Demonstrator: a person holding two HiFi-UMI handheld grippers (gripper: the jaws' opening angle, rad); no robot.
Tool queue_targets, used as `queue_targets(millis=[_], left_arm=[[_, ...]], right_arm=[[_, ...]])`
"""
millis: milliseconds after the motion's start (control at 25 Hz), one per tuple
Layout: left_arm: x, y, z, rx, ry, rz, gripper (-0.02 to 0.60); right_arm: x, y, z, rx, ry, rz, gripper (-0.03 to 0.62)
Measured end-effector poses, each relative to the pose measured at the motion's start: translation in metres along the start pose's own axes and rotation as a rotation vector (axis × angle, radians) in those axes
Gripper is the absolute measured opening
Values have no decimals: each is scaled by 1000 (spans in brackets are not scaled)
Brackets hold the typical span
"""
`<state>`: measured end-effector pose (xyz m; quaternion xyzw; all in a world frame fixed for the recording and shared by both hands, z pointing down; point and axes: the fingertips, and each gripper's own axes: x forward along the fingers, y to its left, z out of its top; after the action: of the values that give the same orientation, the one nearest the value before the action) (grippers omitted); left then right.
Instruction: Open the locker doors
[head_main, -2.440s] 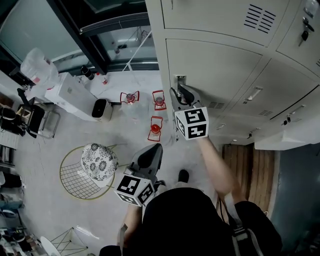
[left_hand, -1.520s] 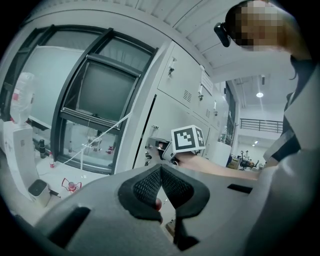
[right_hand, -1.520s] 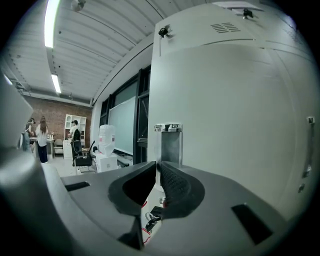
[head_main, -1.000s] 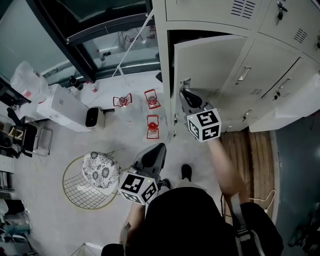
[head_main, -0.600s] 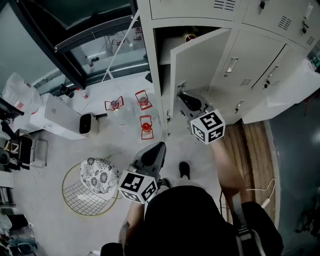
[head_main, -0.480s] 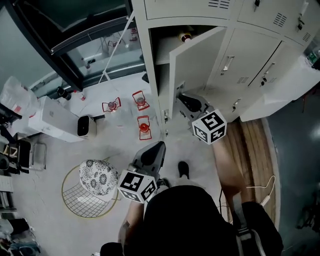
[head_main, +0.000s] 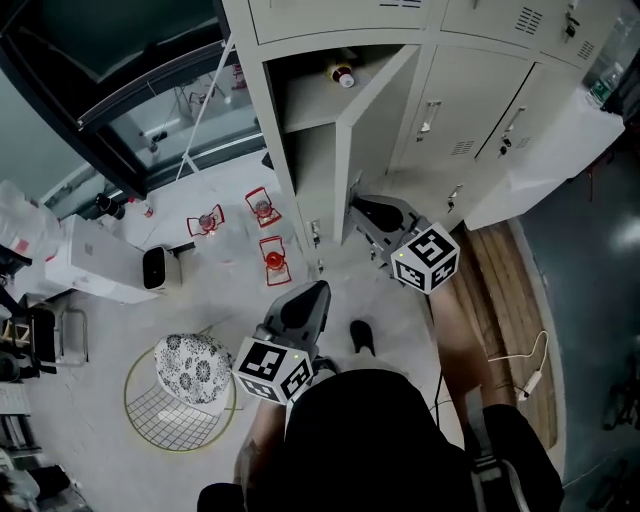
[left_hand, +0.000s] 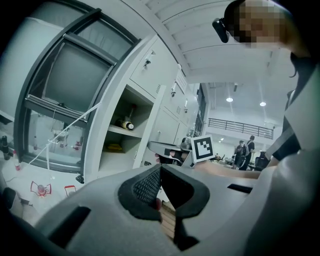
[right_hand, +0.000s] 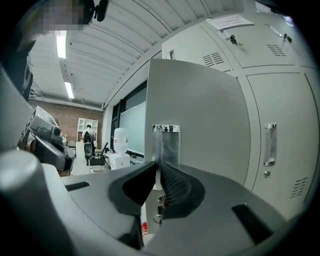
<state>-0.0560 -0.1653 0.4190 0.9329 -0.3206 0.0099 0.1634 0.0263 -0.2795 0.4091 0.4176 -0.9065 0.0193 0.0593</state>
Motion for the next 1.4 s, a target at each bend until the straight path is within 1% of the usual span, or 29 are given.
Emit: queue_targets(millis=[480,640,680,800,960,1080,1280,1360,1400], left_arm=[[9,-12,-2,7,21,-76,18],[9,-15,-4,5,27,-89,17],[9,-16,-6,4,27,-91,18],[5,-18,-8,0,30,-91,18],[-3,-15,-11,-6,36,-86,17],[-10,-14,-15,-11,40,-83,17],[-22,-12,-17,-13,40,-84,17],[-26,-13,-18,-14,41,-85,17],[-28,-13,-19,-15,42,-87,17]], right_arm=[[-31,-2,5,-3,-17,-89,18],[-34,1,5,5,-18,-88,20],[-34,3,4,11,-16,-80,25],[-34,7,3,17,-9,-70,95],[-29,6,3,-16,-1,-163,122],[-22,11,2,-10,-7,-204,167],[-22,5,3,6,-17,-292,167],[-25,3,4,11,-16,-312,143],[-26,3,4,13,-15,-319,141]])
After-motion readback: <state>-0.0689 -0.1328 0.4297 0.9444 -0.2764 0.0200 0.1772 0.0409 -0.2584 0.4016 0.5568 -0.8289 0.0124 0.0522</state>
